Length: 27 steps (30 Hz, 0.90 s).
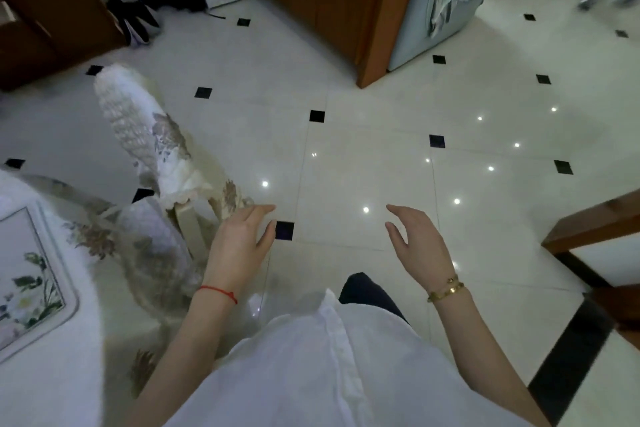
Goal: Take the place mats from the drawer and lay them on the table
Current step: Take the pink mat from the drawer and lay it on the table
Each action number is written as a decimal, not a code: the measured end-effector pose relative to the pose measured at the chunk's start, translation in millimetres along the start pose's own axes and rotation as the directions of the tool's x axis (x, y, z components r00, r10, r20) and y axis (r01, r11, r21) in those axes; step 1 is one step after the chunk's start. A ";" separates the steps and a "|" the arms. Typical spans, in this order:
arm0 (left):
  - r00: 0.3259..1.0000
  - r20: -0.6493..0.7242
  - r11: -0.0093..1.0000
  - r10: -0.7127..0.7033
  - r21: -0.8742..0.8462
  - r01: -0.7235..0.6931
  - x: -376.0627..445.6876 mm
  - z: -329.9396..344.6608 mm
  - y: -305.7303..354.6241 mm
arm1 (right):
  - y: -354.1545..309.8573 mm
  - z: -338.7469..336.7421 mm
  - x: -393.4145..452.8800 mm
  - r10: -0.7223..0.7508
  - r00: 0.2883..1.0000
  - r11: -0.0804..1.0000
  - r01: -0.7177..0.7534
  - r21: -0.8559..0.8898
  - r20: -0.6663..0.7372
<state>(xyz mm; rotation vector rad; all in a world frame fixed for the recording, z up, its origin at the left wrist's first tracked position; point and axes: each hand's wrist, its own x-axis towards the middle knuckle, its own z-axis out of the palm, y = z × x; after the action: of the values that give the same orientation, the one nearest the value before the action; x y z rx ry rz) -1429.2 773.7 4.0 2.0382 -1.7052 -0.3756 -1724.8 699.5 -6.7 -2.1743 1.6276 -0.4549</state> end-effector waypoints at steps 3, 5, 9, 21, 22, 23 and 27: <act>1.000 -0.017 1.000 -0.022 -0.009 0.022 57.3 7.4 -12.0 | 8.4 9.1 71.2 -0.015 0.999 1.000 0.015 0.006 0.028; 0.998 -0.019 0.998 -0.058 -0.029 0.057 99.0 16.7 -22.8 | 13.9 18.4 124.3 -0.034 0.998 0.999 0.033 0.015 0.050; 0.991 -0.067 0.992 -0.120 -0.045 0.117 191.4 27.0 -39.0 | 16.7 28.3 245.7 -0.108 0.989 0.994 0.106 0.024 0.096; 0.790 -0.316 0.846 -0.526 -0.100 0.523 396.2 -26.2 -105.3 | -91.7 59.1 596.8 -0.483 0.835 0.873 0.483 0.068 0.264; 0.768 -0.321 0.828 -0.554 -0.111 0.550 407.2 -26.8 -115.8 | -101.8 70.3 614.7 -0.500 0.820 0.863 0.498 0.085 0.277; 0.752 -0.325 0.813 -0.574 -0.116 0.571 418.0 -26.5 -128.4 | -111.6 82.9 631.1 -0.513 0.807 0.855 0.509 0.096 0.293; 0.706 -0.336 0.771 -0.623 -0.114 0.626 468.5 -33.4 -192.0 | -157.0 137.3 697.8 -0.543 0.755 0.831 0.545 0.108 0.367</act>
<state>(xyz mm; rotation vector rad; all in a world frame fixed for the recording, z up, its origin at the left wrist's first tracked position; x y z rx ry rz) -1156.9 346.6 -27.0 2.4715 -0.7570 -0.1787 -1336.6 83.7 -30.9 -2.5296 0.7673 -0.1513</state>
